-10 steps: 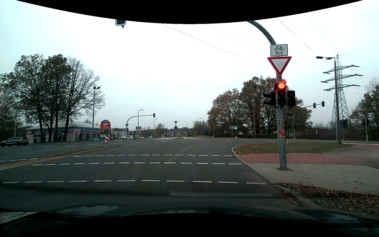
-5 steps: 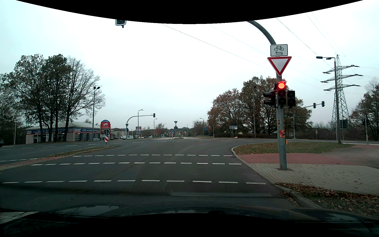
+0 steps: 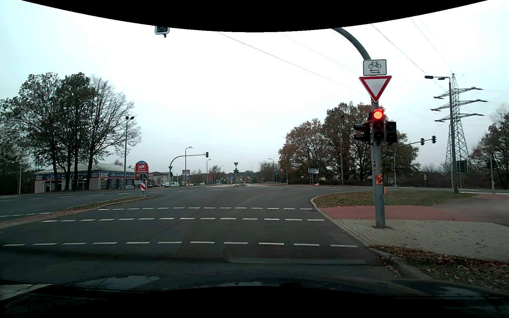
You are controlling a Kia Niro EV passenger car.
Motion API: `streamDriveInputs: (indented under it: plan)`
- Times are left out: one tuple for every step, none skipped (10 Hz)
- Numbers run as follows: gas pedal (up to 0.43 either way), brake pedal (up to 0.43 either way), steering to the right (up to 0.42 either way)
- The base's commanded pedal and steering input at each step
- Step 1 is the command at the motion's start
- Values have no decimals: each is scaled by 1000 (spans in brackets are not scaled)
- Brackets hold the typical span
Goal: Follow the waypoints while adhering to traffic rules and regulations
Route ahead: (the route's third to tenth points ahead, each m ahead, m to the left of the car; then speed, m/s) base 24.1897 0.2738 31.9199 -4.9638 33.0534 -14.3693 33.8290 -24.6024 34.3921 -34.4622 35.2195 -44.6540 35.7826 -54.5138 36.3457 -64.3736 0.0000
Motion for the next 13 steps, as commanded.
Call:
streamDriveInputs:
  plan:
    - [0,366,3]
    - [0,366,4]
    - [0,366,4]
    - [0,360,4]
    - [0,366,4]
    - [0,366,4]
    - [0,366,4]
    - [0,360,4]
    - [0,366,4]
    - [0,360,4]
    - [0,366,3]
    - [0,366,3]
    - [0,360,4]
